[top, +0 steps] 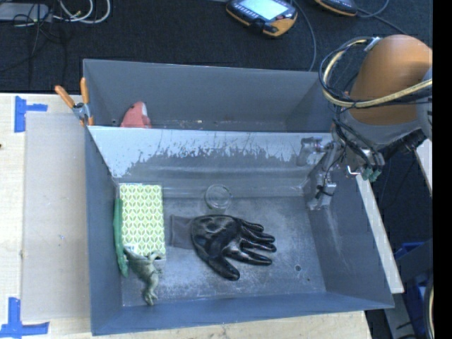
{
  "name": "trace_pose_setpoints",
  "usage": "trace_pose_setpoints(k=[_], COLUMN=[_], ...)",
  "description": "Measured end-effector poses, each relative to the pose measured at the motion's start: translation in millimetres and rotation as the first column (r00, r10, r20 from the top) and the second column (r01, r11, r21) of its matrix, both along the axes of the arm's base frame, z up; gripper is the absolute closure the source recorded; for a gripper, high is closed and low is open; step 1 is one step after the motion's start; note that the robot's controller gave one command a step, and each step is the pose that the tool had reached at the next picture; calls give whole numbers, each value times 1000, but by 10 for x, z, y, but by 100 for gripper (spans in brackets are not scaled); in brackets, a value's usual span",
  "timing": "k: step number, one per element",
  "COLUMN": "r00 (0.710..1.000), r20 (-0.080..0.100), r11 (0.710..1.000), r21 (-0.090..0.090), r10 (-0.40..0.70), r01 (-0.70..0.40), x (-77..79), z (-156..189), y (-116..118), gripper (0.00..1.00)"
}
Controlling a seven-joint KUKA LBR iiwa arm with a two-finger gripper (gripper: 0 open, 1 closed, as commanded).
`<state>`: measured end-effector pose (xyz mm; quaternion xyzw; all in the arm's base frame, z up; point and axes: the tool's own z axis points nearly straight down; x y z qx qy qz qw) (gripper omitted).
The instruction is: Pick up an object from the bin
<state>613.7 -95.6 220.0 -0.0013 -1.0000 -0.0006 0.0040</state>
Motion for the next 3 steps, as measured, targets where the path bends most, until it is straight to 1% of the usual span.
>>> trace_pose_setpoints(k=[1, 2, 3], r00=[1000, 1000, 1000], r20=[8, 8, 3], r11=[1000, 1000, 1000], r21=[-1, -1, 0], r10=[2, 24, -20], r01=[-2, -24, 20], x=[14, -128, -239], z=[52, -661, -726], y=[5, 392, 695], gripper=[0, 0, 0])
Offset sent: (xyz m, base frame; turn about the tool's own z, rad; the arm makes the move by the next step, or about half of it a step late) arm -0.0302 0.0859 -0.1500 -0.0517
